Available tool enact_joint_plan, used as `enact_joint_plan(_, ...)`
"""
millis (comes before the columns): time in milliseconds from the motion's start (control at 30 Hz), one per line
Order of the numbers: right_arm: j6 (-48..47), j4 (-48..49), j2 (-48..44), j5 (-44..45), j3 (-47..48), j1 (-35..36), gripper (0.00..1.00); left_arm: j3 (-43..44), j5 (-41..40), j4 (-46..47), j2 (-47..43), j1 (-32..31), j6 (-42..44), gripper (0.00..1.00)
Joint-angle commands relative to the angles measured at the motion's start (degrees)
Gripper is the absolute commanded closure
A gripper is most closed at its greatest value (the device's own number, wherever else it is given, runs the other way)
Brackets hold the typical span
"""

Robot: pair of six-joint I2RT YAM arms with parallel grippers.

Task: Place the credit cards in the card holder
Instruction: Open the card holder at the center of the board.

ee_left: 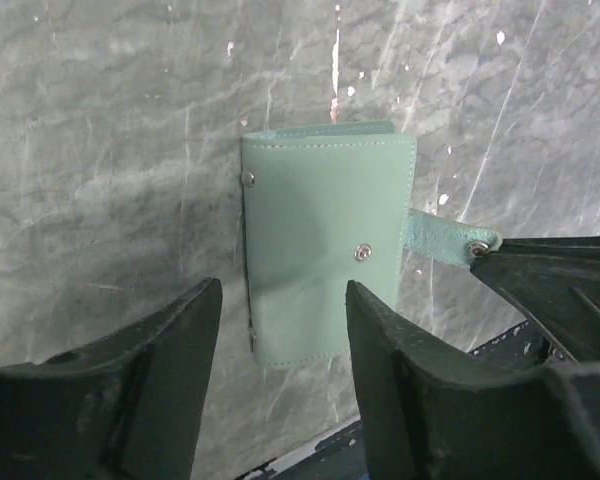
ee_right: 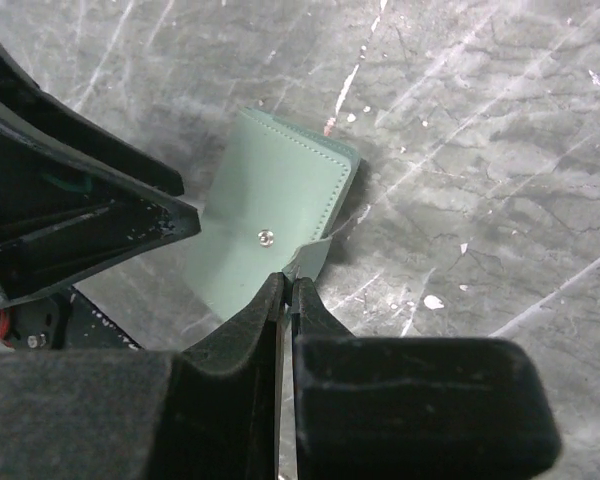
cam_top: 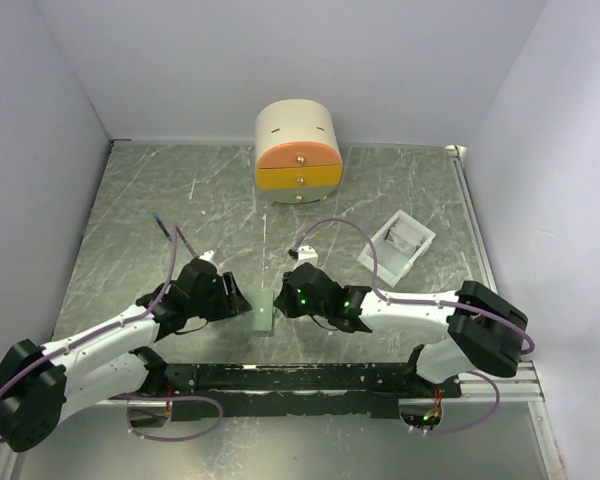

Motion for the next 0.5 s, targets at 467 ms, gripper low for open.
enact_joint_plan(467, 3.51, 9.23, -9.40, -5.68, -1.24, -0.32, 1.00, 9.25, 0.08, -11.85, -5.93, 0.03, 3.25, 0.19)
